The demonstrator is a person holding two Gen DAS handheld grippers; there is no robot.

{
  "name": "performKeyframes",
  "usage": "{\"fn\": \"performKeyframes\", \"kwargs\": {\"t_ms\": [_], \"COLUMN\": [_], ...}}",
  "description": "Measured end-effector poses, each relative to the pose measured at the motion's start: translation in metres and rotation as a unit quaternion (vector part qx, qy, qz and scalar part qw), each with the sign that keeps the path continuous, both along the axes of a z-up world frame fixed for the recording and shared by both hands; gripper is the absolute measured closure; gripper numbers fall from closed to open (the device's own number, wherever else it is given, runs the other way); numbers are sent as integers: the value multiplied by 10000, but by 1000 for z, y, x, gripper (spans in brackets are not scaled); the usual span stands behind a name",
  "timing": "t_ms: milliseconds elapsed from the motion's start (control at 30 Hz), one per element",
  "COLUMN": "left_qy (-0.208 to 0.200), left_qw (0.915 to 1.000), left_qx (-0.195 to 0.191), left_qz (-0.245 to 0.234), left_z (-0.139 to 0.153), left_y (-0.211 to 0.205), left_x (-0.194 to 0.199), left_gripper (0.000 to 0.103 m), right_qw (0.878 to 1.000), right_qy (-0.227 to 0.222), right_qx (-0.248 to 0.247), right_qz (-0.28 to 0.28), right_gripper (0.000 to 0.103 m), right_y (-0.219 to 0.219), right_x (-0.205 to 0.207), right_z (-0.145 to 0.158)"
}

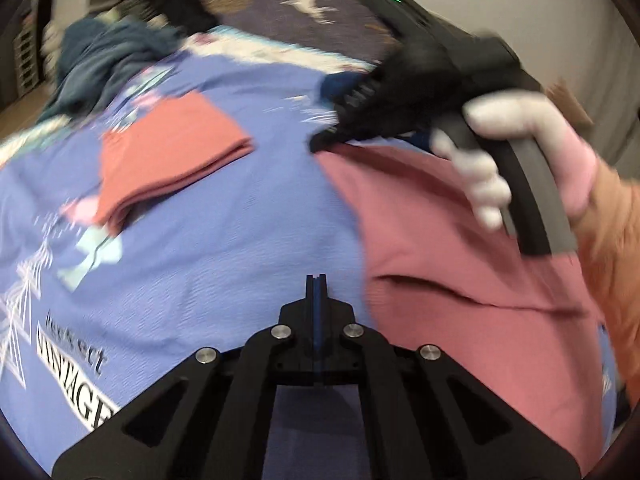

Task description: Fold small clothes

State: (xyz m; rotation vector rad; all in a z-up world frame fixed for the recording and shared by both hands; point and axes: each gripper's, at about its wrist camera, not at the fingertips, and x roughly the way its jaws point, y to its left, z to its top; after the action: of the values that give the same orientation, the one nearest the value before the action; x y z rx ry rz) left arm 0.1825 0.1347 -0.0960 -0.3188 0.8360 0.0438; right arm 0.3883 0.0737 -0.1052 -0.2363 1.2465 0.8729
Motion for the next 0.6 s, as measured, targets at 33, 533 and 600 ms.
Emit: {"fn": "performKeyframes", "kwargs": {"t_ms": [33,533,600], "left_qy": [6,-716,60], "left_qw": [10000,9874,9899], "left_qx": [-77,21,879], "left_qz": [15,-1408,-1110], "left_z": [-1,30,2], "left_y": [3,-41,-54], "left_x": [0,10,30], "left_gripper": [103,85,83], "right_qw": [9998,9746,9637], "right_qy": [3,-467,-567], "right_qx": [180,1049,596], "right_qz": [-22,-1921,-2542], "right_gripper": [96,65,65], "right_y": [-4,-251,-287], "right_x": [0,-127,-137], "right_z": [0,50,30]}}
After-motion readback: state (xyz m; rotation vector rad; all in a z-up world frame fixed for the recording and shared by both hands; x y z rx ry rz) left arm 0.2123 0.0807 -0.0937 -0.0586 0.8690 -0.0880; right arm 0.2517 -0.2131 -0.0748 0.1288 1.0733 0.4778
